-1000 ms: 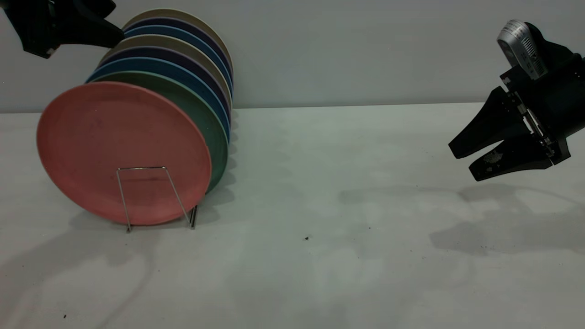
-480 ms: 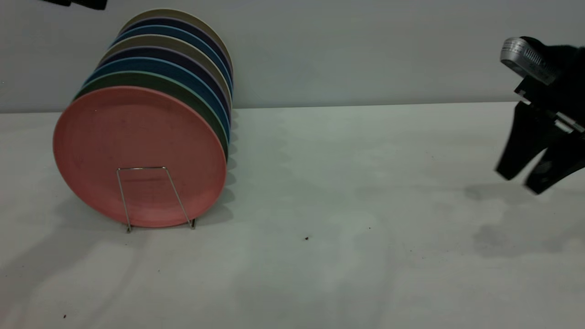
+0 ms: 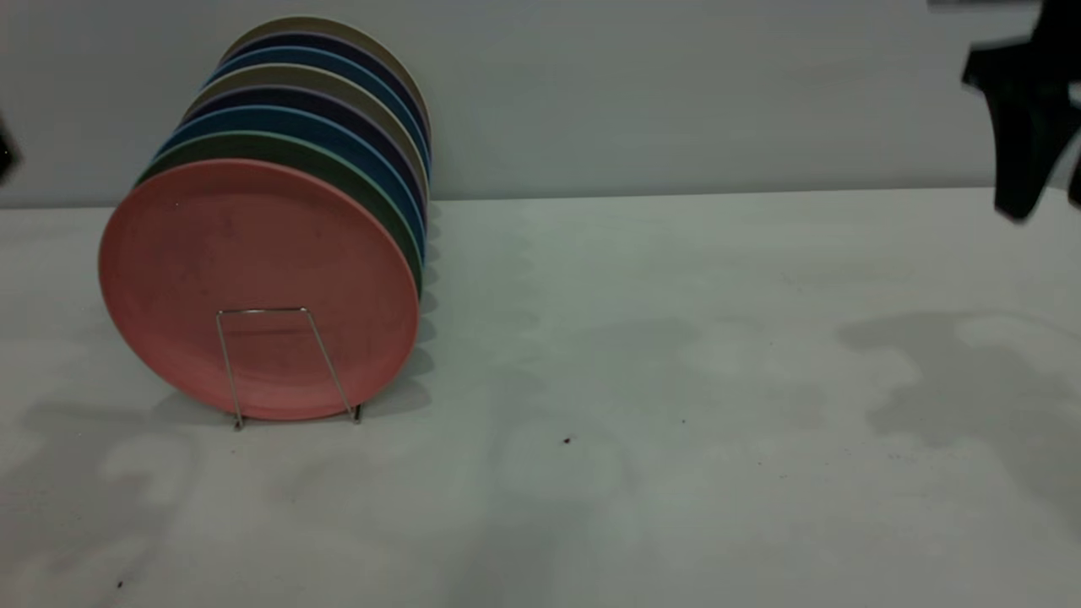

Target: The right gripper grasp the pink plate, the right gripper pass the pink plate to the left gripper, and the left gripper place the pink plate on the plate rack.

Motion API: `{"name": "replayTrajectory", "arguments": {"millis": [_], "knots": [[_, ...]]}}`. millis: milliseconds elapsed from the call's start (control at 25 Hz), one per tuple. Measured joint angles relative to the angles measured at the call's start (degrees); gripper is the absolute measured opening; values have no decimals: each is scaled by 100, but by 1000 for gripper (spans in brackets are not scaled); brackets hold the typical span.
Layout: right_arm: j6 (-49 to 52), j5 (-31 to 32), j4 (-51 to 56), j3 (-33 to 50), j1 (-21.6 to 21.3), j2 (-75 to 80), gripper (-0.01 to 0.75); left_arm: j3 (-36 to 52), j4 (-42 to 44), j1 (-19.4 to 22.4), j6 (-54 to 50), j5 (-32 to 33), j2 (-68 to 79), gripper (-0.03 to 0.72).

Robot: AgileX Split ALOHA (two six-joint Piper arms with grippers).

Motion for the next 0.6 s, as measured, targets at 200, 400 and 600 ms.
{"name": "replayTrajectory", "arguments": {"millis": [200,400,600], "knots": [[48,32,-45,225,347,-1022,486,0,410,0,-348,733,-879,545],[50,91,-34,1100,640,-2383,486,0,490,0,-372,1415,-1926,545],[50,135,-23,2328,759,-3778,486,186,667,0,-394,1673,-3056,545]]}}
